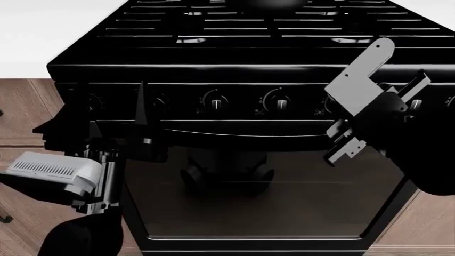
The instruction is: Frozen meat rests on a plate on the counter. Retrieve the meat and place it in a pot on a burner. Then turn the burner on.
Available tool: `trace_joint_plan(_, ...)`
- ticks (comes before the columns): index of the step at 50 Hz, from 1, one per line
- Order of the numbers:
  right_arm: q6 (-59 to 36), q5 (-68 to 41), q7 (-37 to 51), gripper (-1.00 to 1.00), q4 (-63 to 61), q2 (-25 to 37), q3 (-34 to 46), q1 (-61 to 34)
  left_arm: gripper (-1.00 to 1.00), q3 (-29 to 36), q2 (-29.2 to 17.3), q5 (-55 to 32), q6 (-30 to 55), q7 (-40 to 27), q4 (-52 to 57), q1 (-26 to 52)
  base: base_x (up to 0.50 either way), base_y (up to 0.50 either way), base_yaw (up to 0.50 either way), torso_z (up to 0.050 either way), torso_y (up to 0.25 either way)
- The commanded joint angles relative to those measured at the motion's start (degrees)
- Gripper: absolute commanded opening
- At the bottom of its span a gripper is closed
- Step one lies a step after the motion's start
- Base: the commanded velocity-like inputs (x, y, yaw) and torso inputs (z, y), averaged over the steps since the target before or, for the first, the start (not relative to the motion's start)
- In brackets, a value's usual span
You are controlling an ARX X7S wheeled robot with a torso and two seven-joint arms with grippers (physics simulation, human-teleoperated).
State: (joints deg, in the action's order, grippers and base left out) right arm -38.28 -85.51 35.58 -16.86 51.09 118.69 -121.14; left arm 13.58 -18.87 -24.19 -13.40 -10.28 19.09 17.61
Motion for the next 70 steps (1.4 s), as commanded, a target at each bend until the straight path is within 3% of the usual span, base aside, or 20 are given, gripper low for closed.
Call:
trace_joint_plan(1,-0.1,-4.9,-2.7,-1.0,1.3,-2.1,2.4,3.3,1.0,0.3,-0.1,0.1,-0.1,0.0,-0.4,0.1,0.0,0.0,0.01,-0.01,0.0)
trace_joint_plan(49,-11.0,1.4,-8.0,-1.0,0.7,-7.8,6.2,1.0,1.0,0.6,-0.6,-0.3,-0.4,-0.8,-0.1,0.4,0.01,0.0,0.01,-0.002,0.0)
trace_joint_plan(66,-8.1,-2.3,-6.3,-1.0,-0.2,-4.6,3.2,2.1,1.0,0.8,-0.7,-0.2,-0.7,-1.0,-0.4,0.5,0.01,0.0,0.01,-0.002,0.0)
trace_joint_plan(67,-8.0,-2.7,-6.0,1.0,-0.4,-4.3,3.0,2.1,1.0,0.8,-0.8,-0.3,-0.7,-1.0,-0.3,0.5,0.0,0.0,0.0,0.0,0.0)
trace_joint_plan(70,-7.9,-4.2,-4.8,1.0,-0.9,-3.6,2.6,2.3,1.0,0.8,-0.8,-0.3,-0.7,-1.0,-0.2,0.4,0.0,0.0,0.0,-0.003,0.0)
